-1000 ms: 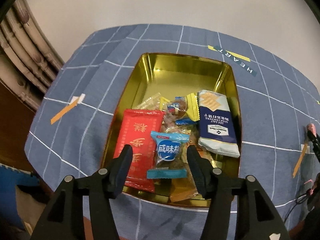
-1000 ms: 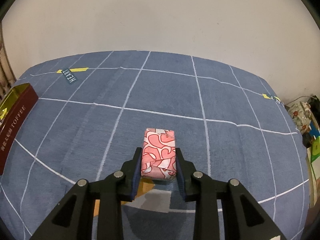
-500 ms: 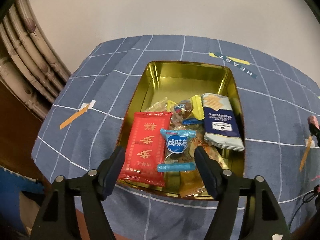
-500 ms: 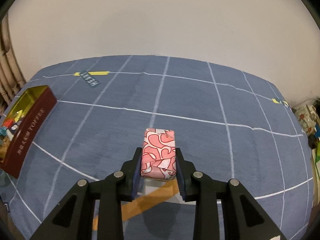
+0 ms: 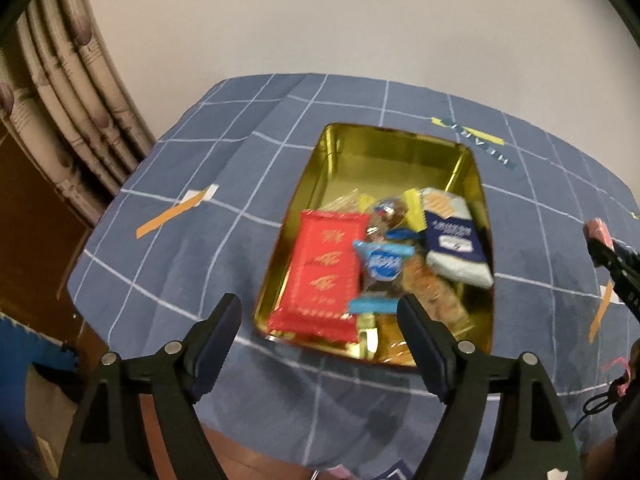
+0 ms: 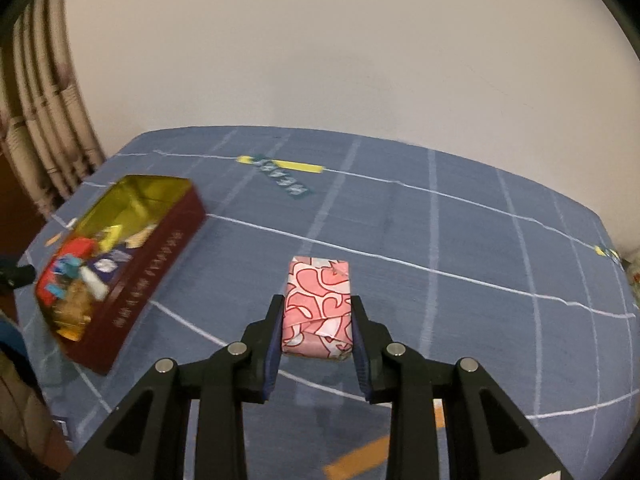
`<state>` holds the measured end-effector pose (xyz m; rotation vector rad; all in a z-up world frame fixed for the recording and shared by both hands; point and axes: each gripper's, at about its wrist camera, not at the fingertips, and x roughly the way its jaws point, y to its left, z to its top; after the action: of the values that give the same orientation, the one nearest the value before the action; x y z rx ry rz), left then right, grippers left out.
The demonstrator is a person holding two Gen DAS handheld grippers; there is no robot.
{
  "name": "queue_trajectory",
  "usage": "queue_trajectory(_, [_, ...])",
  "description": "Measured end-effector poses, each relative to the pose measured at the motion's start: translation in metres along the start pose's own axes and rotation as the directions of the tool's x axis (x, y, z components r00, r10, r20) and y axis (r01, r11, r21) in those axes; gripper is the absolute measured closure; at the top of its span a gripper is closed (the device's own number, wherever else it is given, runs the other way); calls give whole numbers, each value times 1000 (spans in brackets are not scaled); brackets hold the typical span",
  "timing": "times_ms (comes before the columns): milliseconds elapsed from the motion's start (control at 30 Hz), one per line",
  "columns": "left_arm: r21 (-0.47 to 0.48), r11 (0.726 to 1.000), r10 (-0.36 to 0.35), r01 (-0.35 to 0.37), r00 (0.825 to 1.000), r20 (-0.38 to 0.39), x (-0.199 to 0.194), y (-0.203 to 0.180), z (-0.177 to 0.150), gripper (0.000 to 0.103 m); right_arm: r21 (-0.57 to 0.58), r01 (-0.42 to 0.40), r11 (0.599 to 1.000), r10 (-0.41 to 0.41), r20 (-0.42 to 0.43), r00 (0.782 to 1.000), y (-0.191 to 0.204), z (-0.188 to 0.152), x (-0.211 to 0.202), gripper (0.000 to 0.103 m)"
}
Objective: Organize snacks
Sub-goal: 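Carry the pink candy into the tin and open the right tool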
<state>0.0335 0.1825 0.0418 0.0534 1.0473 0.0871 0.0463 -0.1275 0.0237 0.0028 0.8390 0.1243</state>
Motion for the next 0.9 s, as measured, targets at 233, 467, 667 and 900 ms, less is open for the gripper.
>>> queue_trajectory(233, [-59,998,29,-30,999,-13,-2,27,-12,25,-44,-131,990,131,-8,991,62,17,3,72])
queue_trajectory(467, [-78,995,62,-65,997,-39,3,40,-25,25,-116,-198,973,193,-52,980,128,24,16,72])
queue_trajectory(667, [-97,992,71,-75,996,-44,6,46,-26,25,-159,-222,962,212,-77,974,164,26,26,72])
queue_trajectory(900, [-131,989,66,-73,996,-61,9,54,-27,25,-169,-207,963,190,-113,975,179,30,42,72])
